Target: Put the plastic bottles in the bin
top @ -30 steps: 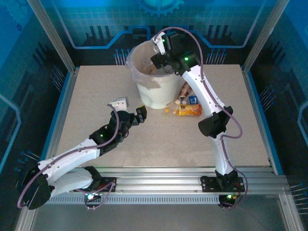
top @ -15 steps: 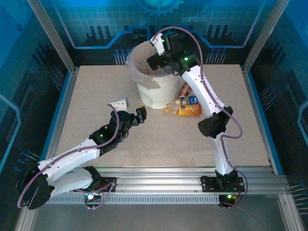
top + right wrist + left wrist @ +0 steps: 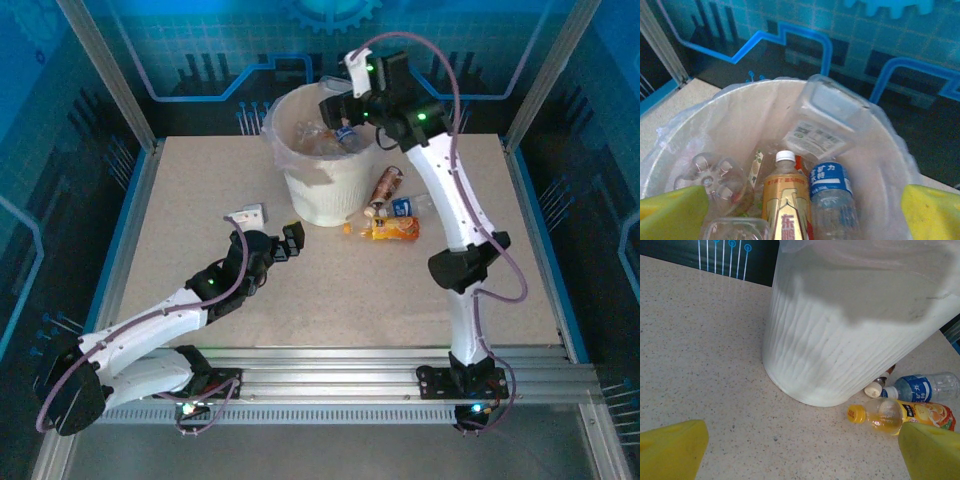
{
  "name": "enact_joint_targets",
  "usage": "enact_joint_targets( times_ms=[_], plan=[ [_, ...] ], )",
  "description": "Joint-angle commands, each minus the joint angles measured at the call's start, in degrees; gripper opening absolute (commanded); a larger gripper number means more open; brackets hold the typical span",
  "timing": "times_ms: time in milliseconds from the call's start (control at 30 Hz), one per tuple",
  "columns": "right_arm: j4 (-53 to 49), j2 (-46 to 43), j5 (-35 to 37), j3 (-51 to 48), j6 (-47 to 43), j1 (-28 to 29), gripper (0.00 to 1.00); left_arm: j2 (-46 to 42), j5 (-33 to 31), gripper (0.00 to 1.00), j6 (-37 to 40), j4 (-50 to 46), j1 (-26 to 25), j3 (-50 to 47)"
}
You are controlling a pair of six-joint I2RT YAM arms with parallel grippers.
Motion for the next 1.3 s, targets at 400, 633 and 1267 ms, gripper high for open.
enact_joint_targets(
  times_ms=[400, 633, 1267],
  plan=[
    [3.9, -30.4, 0.7, -46.4, 20.8, -11.1, 1.0, -0.4, 0.1, 0.99, 0.8, -0.4, 0.5, 0.3],
    [5.2, -38.7, -2.8, -65.4, 19.1, -16.1, 0.99, 0.5, 0.5, 0.99, 0.7, -0.3, 0.5, 0.3],
    [21.0, -34.0, -11.2, -84.7, 12.5, -20.0, 0.89, 1.7, 1.7, 0.99, -2.3, -0.5, 0.5, -0.3]
  ],
)
